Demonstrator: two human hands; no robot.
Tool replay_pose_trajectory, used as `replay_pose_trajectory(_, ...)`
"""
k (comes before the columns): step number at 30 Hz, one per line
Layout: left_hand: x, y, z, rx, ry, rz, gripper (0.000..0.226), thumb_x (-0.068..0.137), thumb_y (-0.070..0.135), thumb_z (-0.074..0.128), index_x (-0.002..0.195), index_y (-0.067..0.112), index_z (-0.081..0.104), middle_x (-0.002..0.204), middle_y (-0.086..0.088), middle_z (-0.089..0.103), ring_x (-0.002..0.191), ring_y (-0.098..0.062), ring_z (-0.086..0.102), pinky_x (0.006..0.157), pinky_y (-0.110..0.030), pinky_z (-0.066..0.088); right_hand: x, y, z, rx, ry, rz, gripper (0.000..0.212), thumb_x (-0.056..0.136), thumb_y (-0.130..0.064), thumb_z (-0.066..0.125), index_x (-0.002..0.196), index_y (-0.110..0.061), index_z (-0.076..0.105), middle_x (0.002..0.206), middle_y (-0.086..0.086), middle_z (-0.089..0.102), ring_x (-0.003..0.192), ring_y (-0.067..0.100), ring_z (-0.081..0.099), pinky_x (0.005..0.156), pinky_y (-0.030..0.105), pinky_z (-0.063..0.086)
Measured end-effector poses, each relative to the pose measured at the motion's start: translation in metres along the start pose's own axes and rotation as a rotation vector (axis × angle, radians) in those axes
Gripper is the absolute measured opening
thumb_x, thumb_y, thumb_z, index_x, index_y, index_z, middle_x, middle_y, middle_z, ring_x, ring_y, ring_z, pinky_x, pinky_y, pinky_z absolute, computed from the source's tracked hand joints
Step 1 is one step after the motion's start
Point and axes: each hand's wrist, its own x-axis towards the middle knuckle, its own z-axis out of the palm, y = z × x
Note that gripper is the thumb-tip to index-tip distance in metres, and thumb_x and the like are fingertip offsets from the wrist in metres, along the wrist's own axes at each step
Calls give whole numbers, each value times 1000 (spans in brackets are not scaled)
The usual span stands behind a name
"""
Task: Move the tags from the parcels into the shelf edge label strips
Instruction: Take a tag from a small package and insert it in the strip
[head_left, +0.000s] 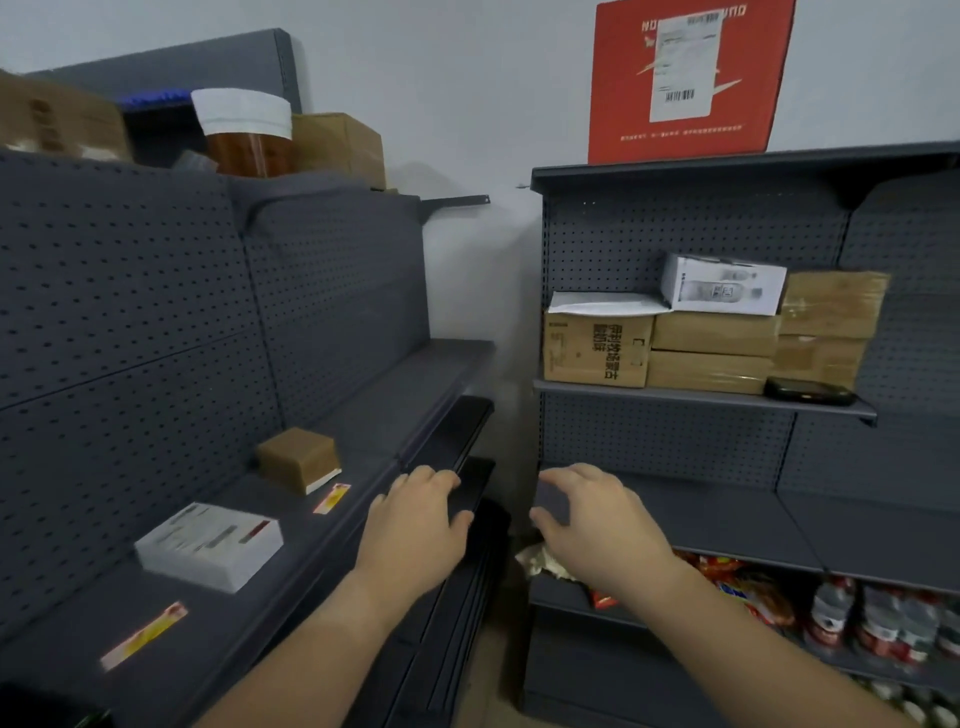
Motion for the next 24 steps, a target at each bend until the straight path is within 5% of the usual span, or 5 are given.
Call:
replay_pose_trajectory(10, 142, -59, 74, 7, -11, -69, 37, 91, 43, 56, 125, 28, 54, 119, 9, 55, 111, -13, 50, 93, -35, 44, 177, 41, 57, 87, -33, -65, 48, 95, -44, 55, 140, -29, 49, 139, -6, 51, 127, 17, 47, 103, 34, 43)
replay_pose_trajectory(19, 175, -168, 99, 165, 92, -473, 19, 87, 40, 56, 103, 30, 60, 103, 9, 61, 92, -16, 59, 75, -37, 50, 339, 11, 172, 202, -260, -444, 46, 94, -44, 57, 137, -29, 52, 138, -6, 52, 121, 15, 52, 101, 27, 42)
replay_pose_trajectory(24, 168, -201, 111, 265, 58, -735, 25, 87, 38, 60, 109, 27, 61, 105, 6, 59, 99, -20, 57, 78, -37, 50, 398, -21, 231, 291, -474, -633, 46, 95, -44, 57, 138, -29, 52, 137, -5, 53, 121, 16, 51, 103, 32, 43)
